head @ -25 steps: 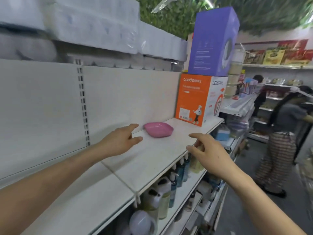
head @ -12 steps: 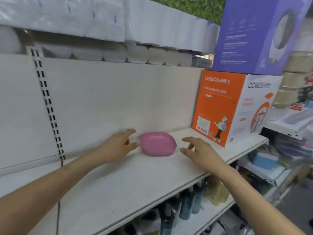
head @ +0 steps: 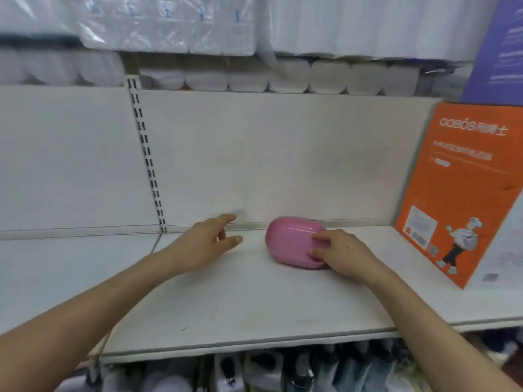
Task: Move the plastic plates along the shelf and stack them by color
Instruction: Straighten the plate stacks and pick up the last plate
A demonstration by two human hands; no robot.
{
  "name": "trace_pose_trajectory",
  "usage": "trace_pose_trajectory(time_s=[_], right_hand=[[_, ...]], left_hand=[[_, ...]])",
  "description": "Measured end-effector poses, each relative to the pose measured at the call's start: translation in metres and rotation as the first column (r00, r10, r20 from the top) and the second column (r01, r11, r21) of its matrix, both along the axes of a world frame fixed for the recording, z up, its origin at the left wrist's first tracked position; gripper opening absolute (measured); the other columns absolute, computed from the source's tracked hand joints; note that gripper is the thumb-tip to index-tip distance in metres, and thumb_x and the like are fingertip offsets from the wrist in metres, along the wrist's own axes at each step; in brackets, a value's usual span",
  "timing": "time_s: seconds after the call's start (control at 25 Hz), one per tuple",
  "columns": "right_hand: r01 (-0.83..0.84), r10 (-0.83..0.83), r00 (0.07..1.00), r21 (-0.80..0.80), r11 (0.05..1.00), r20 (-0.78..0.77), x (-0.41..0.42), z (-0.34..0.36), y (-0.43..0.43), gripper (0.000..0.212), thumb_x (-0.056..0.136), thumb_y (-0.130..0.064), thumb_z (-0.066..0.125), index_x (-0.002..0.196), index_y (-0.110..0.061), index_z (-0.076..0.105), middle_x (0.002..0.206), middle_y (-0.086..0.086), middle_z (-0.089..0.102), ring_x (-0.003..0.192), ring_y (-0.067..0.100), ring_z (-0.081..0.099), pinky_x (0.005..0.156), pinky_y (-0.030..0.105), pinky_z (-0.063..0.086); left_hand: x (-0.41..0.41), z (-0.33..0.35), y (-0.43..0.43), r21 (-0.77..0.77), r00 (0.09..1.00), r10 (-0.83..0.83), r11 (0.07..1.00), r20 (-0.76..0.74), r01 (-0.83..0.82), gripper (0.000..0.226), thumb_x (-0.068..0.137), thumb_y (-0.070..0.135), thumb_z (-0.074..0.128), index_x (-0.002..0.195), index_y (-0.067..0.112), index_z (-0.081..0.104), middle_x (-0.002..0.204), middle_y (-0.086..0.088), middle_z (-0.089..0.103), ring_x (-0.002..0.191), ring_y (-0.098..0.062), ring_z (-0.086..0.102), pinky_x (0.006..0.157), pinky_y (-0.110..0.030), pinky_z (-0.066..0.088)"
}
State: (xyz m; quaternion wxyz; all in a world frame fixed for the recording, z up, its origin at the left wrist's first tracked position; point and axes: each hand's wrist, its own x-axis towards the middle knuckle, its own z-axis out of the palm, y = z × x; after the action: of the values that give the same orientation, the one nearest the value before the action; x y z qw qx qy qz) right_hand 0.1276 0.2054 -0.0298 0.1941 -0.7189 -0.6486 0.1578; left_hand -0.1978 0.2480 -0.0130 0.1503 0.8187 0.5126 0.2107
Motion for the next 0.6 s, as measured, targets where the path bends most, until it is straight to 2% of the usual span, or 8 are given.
trace_pose_trajectory(time_s=[0.04,0.16,0.2,0.4,0.6], right_hand=[[-0.023,0.023,0.999,-0.009,1.0,-0.024,-0.002,0.001,0.003,0.042,0.082,-0.052,0.069,0.117,-0.028,0.07,0.118,-0.004,0.066,0.112,0.025,0.063,0.096,0.04,0.05],[-0.113,0.114,0.99,0.021,0.993,-0.078,-0.023,0.006,0.011,0.079,0.071,-0.053,0.078,0.144,-0.032,0.057,0.143,-0.006,0.057,0.127,0.019,0.057,0.109,0.041,0.046],[-0.143,0.145,0.986,0.034,0.989,-0.088,-0.034,0.008,0.013,0.084,0.07,-0.051,0.081,0.147,-0.033,0.053,0.147,-0.006,0.054,0.129,0.018,0.055,0.11,0.041,0.045],[-0.274,0.285,0.954,0.127,0.953,-0.087,-0.118,0.025,0.011,0.089,0.064,-0.05,0.082,0.146,-0.044,0.048,0.134,-0.012,0.06,0.114,0.014,0.059,0.099,0.036,0.052],[-0.385,0.406,0.912,0.22,0.896,-0.057,-0.254,0.04,-0.001,0.085,0.074,-0.045,0.083,0.149,-0.04,0.045,0.13,-0.01,0.06,0.11,0.015,0.06,0.092,0.035,0.052]], left_hand=[[-0.009,0.002,-0.002,0.008,0.999,0.037,0.999,-0.011,-0.037,0.062,0.098,0.057,0.053,0.154,0.034,0.039,0.103,0.012,0.061,0.091,-0.005,0.058,0.079,-0.024,0.042],[-0.039,0.003,-0.012,0.018,0.992,0.129,0.991,0.014,-0.13,0.062,0.098,0.058,0.053,0.153,0.034,0.04,0.105,0.011,0.061,0.091,-0.006,0.059,0.082,-0.028,0.045],[-0.05,0.003,-0.016,0.019,0.988,0.153,0.988,0.034,-0.153,0.06,0.098,0.058,0.053,0.152,0.034,0.041,0.105,0.01,0.061,0.09,-0.004,0.058,0.082,-0.027,0.044],[-0.123,0.002,-0.043,0.006,0.966,0.243,0.97,0.094,-0.244,0.057,0.097,0.061,0.052,0.149,0.039,0.042,0.105,0.014,0.061,0.094,-0.001,0.058,0.083,-0.026,0.043],[-0.246,0.01,-0.089,0.036,0.93,0.351,0.933,0.112,-0.357,0.061,0.097,0.062,0.053,0.151,0.037,0.04,0.104,0.015,0.061,0.094,-0.004,0.06,0.087,-0.031,0.047]])
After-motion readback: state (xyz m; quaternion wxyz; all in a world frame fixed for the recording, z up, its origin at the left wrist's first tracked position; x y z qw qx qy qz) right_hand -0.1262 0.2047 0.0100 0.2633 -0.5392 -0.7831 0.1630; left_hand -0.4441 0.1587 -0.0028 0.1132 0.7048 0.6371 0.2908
